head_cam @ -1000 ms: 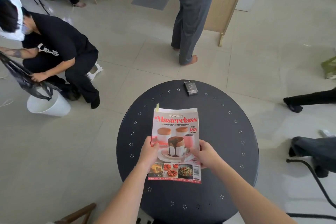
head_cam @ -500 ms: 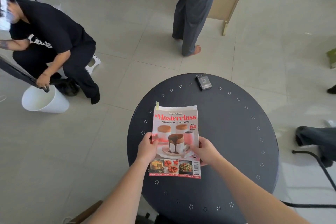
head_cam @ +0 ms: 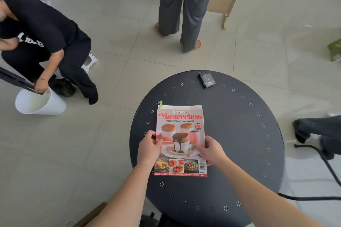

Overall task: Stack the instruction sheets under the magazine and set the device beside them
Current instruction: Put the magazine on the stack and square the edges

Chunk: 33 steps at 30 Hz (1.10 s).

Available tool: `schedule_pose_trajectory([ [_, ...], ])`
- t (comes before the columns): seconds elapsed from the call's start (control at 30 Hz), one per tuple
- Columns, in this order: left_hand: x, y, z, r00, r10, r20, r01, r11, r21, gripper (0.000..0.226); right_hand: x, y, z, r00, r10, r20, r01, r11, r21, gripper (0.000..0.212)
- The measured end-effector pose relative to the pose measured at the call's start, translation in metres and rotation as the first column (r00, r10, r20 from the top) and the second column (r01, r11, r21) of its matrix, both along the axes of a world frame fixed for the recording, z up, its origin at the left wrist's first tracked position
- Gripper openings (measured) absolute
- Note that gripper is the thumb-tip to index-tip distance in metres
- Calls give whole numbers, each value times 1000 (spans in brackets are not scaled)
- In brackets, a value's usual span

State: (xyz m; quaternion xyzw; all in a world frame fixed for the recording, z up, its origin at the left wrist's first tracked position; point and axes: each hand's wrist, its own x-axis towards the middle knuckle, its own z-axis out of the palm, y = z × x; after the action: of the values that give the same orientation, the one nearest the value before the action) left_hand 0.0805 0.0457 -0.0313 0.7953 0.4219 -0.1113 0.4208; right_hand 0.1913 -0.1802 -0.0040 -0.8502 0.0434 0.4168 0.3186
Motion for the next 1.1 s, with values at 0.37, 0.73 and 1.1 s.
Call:
schedule_pose_trajectory([
  [0.37, -1, -9, 5, 999, 46, -3, -45, 990, 131, 28, -5, 0, -7, 992, 37, 123, -14, 984, -180, 37],
  [0.73, 6, -18, 10, 993, -105, -49, 116, 934, 338, 43, -2, 2, 0, 986, 75, 147, -56, 989, -135, 27],
  [1.1, 28, -60, 10, 901, -425, -88, 426, 826, 369, 74, 34, -18, 10, 959, 92, 269, -53, 987, -149, 37],
])
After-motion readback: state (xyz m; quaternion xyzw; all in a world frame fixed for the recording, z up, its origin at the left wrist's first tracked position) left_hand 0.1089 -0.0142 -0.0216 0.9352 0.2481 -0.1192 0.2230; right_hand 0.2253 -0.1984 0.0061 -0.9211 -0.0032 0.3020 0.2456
